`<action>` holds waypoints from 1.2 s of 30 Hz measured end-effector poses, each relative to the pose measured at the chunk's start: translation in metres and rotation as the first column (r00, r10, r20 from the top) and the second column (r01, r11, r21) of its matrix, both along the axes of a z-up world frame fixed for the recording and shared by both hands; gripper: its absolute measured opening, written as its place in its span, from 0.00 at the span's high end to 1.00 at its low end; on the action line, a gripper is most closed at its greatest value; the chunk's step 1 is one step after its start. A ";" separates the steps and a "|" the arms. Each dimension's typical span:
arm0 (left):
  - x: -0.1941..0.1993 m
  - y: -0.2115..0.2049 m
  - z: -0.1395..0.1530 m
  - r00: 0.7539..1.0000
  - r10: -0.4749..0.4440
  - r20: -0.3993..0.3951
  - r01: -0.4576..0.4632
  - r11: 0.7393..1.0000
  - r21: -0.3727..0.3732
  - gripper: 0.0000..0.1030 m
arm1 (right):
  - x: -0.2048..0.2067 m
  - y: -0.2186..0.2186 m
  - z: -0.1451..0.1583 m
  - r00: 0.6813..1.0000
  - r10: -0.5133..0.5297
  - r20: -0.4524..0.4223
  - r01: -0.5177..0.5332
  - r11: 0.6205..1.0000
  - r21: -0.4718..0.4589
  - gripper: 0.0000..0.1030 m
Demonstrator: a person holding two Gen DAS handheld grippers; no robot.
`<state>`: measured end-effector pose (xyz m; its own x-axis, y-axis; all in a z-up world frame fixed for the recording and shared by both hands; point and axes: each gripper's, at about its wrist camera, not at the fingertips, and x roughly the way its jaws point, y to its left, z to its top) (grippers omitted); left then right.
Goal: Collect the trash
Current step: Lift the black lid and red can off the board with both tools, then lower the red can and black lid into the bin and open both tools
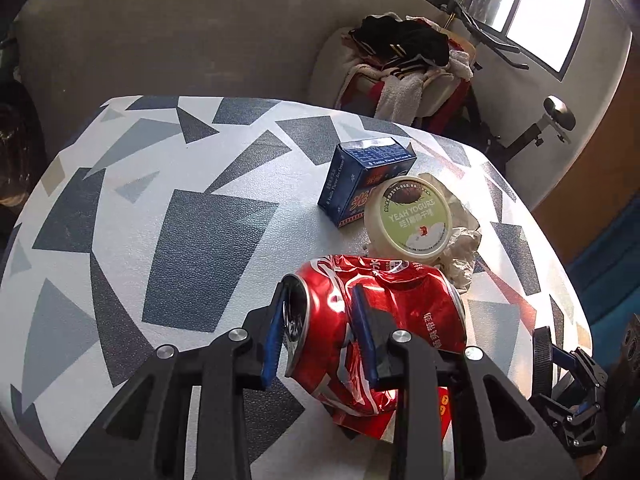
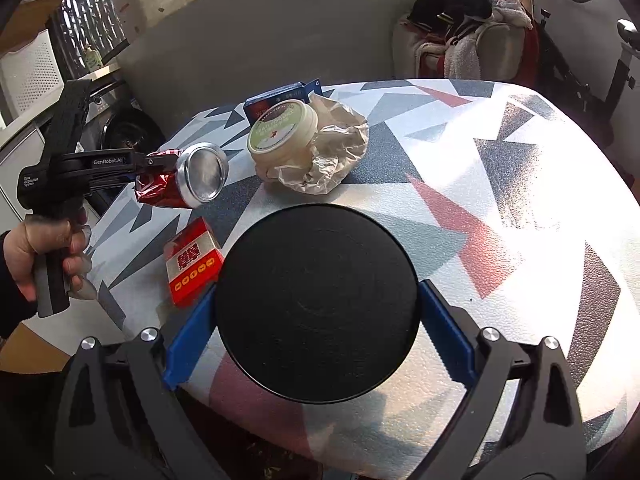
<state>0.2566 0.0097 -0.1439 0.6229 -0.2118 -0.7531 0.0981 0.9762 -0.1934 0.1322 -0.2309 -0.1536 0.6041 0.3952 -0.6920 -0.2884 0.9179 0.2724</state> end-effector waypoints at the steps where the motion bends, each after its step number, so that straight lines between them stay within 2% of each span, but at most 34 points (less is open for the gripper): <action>1: -0.005 0.000 0.006 1.000 -0.019 0.021 0.018 1.000 0.020 0.70 | -0.002 0.001 0.002 1.000 0.002 0.004 -0.002 1.000 0.000 0.09; 7: -0.064 -0.010 0.029 0.981 -0.138 0.137 0.113 0.977 0.180 0.69 | -0.017 0.007 0.015 0.999 0.021 0.035 -0.021 1.000 0.001 0.09; 12: -0.121 -0.006 0.029 0.974 -0.164 0.159 0.134 0.974 0.180 0.69 | -0.035 0.013 0.022 0.998 0.038 0.051 -0.038 0.999 0.005 0.09; 19: -0.193 -0.013 0.010 0.965 -0.217 0.146 0.189 0.965 0.184 0.69 | -0.064 0.023 0.029 0.995 0.068 0.075 -0.068 0.998 0.004 0.09; 25: -0.229 -0.026 -0.015 0.953 -0.285 0.103 0.262 0.946 0.193 0.69 | -0.083 0.026 0.025 0.995 0.076 0.069 -0.075 0.997 -0.005 0.09; 29: -0.240 -0.032 -0.032 0.950 -0.306 0.062 0.293 0.943 0.159 0.68 | -0.090 0.023 0.019 0.996 0.066 0.058 -0.066 0.998 0.000 0.09; 31: -0.242 -0.036 -0.038 0.942 -0.333 0.042 0.326 0.938 0.121 0.59 | -0.092 0.022 0.017 0.997 0.065 0.049 -0.065 0.998 0.002 0.09; 32: -0.244 -0.036 -0.038 0.942 -0.333 0.050 0.325 0.938 0.121 0.39 | -0.095 0.022 0.015 0.997 0.066 0.044 -0.067 0.998 0.003 0.09; 33: -0.246 -0.036 -0.036 0.942 -0.327 0.072 0.317 0.940 0.123 0.27 | -0.096 0.022 0.013 0.997 0.068 0.039 -0.069 0.998 0.002 0.09; 36: -0.247 -0.031 -0.030 0.946 -0.307 0.107 0.296 0.949 0.110 0.21 | -0.102 0.026 0.005 0.997 0.079 0.026 -0.079 0.997 -0.009 0.09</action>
<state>0.0097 -0.0211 -0.1741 0.6285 -0.3380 -0.7006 0.4077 0.9102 -0.0734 0.0305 -0.2053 -0.1485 0.5893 0.4369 -0.6795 -0.3672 0.8941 0.2565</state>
